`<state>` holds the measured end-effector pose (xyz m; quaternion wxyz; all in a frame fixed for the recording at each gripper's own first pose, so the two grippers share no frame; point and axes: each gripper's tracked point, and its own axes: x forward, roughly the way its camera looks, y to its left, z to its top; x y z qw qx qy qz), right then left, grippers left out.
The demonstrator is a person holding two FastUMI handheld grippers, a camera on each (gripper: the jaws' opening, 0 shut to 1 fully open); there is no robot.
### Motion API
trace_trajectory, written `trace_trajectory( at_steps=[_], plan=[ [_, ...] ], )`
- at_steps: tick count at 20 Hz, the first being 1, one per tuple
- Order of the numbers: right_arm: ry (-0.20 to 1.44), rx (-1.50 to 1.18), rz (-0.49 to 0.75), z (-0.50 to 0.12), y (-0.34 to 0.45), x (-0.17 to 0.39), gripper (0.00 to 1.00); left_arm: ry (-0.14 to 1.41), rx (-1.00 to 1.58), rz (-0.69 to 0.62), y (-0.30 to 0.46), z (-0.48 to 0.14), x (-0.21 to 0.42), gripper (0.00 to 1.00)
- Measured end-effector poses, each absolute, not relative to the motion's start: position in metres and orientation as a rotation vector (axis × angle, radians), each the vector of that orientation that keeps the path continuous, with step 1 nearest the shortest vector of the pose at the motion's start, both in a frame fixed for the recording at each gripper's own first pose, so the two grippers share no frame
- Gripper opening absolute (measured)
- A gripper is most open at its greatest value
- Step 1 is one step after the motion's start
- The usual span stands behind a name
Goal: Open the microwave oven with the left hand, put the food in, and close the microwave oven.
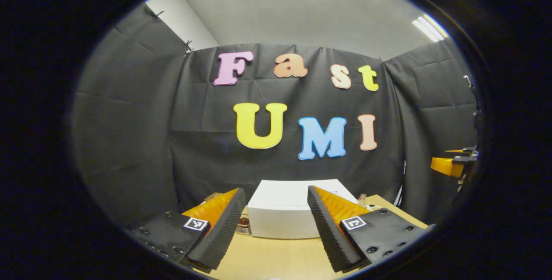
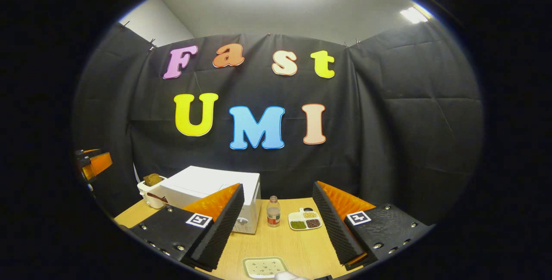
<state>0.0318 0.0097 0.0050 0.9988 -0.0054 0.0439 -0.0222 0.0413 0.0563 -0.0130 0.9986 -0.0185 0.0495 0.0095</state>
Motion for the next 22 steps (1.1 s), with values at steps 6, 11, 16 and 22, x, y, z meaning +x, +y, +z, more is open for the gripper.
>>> trace_trajectory(
  at_steps=[6, 11, 16, 22],
  plan=[
    [0.098, -0.025, -0.044, 0.003, 0.008, 0.022, 0.98, 0.091, -0.03, 0.032, 0.063, -0.013, 0.042, 0.94],
    [0.09, -0.017, -0.054, 0.006, 0.004, 0.018, 0.98, 0.084, -0.032, 0.025, 0.057, -0.012, 0.038, 0.99],
    [0.084, -0.019, -0.06, 0.006, 0.002, 0.014, 0.98, 0.077, -0.015, 0.015, 0.051, -0.011, 0.034, 0.94],
    [0.086, -0.012, -0.047, 0.005, 0.006, 0.012, 0.97, 0.073, -0.008, 0.004, 0.047, -0.009, 0.031, 0.94]
  ],
)
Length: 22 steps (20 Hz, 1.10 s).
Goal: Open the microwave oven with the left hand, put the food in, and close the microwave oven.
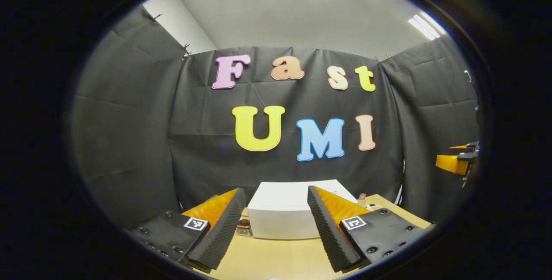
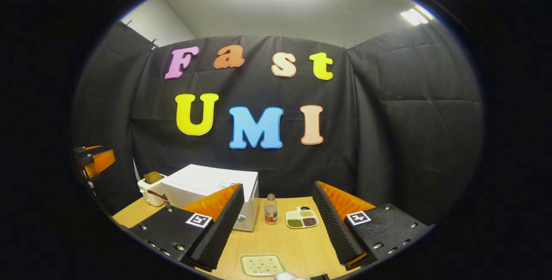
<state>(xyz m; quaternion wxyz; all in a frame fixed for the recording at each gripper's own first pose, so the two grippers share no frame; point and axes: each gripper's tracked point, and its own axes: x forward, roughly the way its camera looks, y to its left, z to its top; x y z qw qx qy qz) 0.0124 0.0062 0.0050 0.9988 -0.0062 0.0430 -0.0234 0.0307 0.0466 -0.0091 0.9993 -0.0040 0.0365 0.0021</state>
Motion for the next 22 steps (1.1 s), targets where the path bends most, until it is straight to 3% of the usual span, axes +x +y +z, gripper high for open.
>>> trace_trajectory(
  at_steps=[22],
  plan=[
    [0.093, -0.023, -0.038, 0.0057, 0.0118, 0.0185, 0.98, 0.091, -0.026, 0.003, 0.0546, -0.0124, 0.0342, 0.94]
  ],
)
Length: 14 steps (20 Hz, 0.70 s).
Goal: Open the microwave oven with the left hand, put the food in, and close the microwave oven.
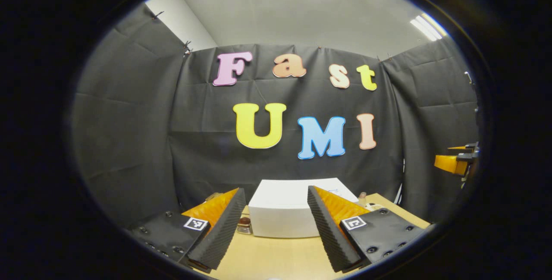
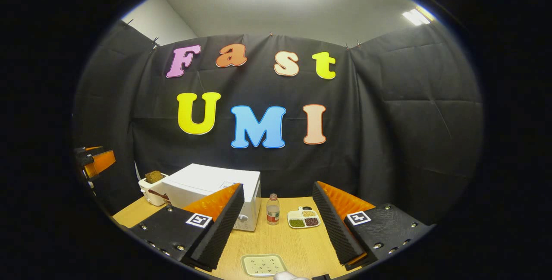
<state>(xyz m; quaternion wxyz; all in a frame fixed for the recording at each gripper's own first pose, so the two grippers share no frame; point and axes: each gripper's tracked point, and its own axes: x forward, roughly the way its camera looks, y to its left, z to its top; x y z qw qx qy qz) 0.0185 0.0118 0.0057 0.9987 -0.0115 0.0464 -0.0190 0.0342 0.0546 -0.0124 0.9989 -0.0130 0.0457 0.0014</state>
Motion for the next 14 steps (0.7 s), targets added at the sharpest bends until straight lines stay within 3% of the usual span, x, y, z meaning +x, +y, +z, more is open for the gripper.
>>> trace_trajectory(
  at_steps=[14],
  plan=[
    [0.094, -0.019, -0.031, 0.0029, 0.0115, 0.0221, 0.98, 0.098, -0.023, 0.005, 0.0529, -0.015, 0.0355, 0.94]
  ],
)
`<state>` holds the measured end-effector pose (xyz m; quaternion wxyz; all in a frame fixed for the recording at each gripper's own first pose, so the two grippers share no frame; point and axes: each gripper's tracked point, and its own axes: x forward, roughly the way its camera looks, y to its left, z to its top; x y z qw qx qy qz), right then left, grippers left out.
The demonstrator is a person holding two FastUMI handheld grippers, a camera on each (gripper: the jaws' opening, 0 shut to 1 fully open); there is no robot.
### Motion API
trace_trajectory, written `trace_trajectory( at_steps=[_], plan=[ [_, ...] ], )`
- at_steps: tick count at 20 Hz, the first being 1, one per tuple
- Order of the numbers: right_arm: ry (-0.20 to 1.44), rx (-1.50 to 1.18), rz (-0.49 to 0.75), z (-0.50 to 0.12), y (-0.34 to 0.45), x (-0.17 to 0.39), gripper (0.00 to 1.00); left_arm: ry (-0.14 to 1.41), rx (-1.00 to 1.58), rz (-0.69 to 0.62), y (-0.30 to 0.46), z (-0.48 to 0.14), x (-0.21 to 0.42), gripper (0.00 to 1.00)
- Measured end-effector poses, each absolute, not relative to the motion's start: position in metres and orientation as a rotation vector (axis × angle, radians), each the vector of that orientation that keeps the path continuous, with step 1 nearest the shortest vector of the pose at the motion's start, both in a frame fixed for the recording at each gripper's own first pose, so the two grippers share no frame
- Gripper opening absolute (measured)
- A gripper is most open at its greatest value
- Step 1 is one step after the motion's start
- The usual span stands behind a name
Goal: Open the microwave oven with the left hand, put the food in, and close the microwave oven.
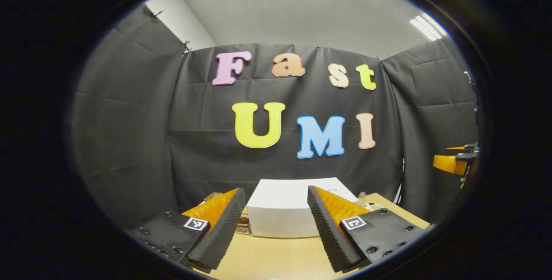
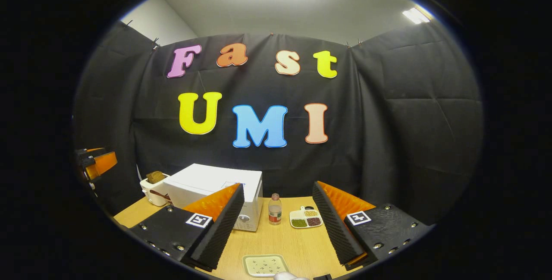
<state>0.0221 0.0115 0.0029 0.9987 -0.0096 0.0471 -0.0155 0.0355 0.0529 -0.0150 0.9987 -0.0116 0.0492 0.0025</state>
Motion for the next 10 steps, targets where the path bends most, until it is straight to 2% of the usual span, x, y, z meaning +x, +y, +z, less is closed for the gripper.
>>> trace_trajectory(
  at_steps=[10],
  plan=[
    [0.094, -0.011, -0.019, 0.0019, 0.0132, 0.0267, 0.98, 0.1, -0.021, 0.012, 0.052, -0.015, 0.0343, 0.96]
  ],
)
